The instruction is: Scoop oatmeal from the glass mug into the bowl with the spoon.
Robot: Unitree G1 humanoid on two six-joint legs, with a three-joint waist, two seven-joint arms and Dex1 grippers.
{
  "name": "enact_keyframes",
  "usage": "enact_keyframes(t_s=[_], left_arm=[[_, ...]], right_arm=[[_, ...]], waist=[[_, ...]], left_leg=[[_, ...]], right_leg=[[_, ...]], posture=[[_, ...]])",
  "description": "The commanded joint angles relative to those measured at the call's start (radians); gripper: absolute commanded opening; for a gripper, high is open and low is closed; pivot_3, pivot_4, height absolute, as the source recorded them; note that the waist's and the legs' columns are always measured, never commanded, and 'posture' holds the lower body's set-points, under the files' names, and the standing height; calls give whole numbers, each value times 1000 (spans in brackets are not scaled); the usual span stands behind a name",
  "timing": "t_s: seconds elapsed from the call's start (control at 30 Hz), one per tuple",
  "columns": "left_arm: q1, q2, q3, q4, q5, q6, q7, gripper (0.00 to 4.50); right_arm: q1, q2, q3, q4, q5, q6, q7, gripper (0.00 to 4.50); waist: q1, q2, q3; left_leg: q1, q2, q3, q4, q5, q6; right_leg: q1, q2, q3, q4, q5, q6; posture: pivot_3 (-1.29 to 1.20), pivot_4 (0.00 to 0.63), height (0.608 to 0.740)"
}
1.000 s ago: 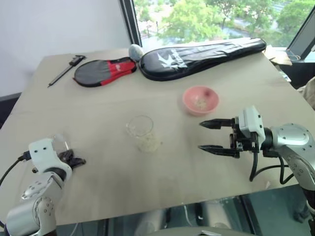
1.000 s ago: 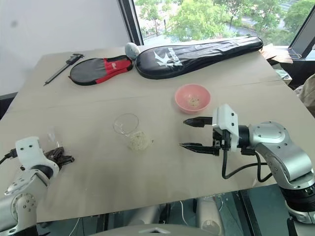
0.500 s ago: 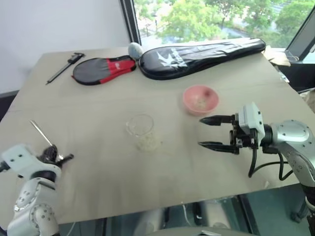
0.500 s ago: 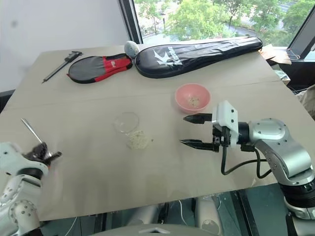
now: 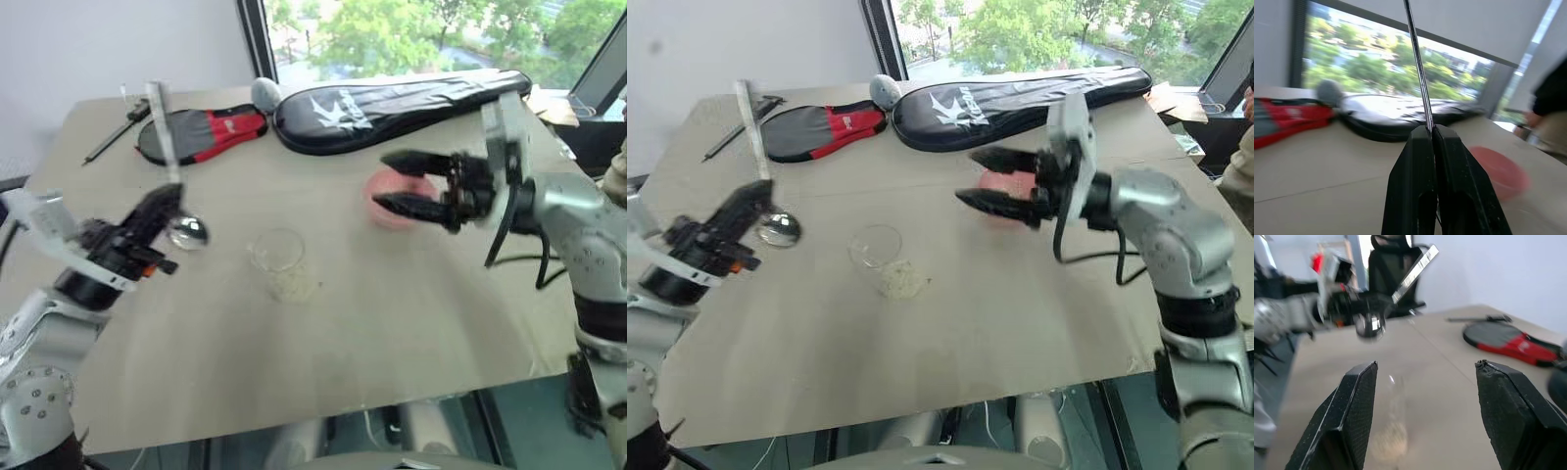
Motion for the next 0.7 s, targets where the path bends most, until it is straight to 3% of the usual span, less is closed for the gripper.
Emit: enact_keyframes(t_s=[0.03,0.17,0.3,0.67,0.7], left_arm=[[-22,85,-23,-10,-91,57,-108,24],[-78,191,-105,10,-142,128,-263,24],[-138,231,-175,23,-158,163,-338,24],[-197,211,-259,64,-77,147,-401,24],[-199,208,-261,66,-71,146,-404,3]], right_arm=[[-78,30,-23,32,82,81,-24,3208],[-157,111,-9,100,189,211,-58,3208],[-185,202,-19,144,214,239,-114,3208],[-195,253,-9,121,268,306,-123,3208],[-192,252,-7,114,272,311,-122,2954]], waist=[[-4,1,0],[-13,1,1],[-18,1,1],[-20,2,1],[-20,2,1]], left_leg=[[-1,0,-1,0,0,0],[-3,0,0,0,0,0],[-3,0,1,0,0,0],[-4,0,2,0,0,0],[-4,0,2,0,0,0]], right_leg=[[-1,0,0,0,0,-1],[-3,0,0,-1,0,-1],[-4,0,0,-1,0,-1],[-6,1,2,1,1,-1],[-6,1,2,1,1,-1]], posture=[[0,150,740],[0,150,740],[0,150,740],[0,150,740],[0,150,740]])
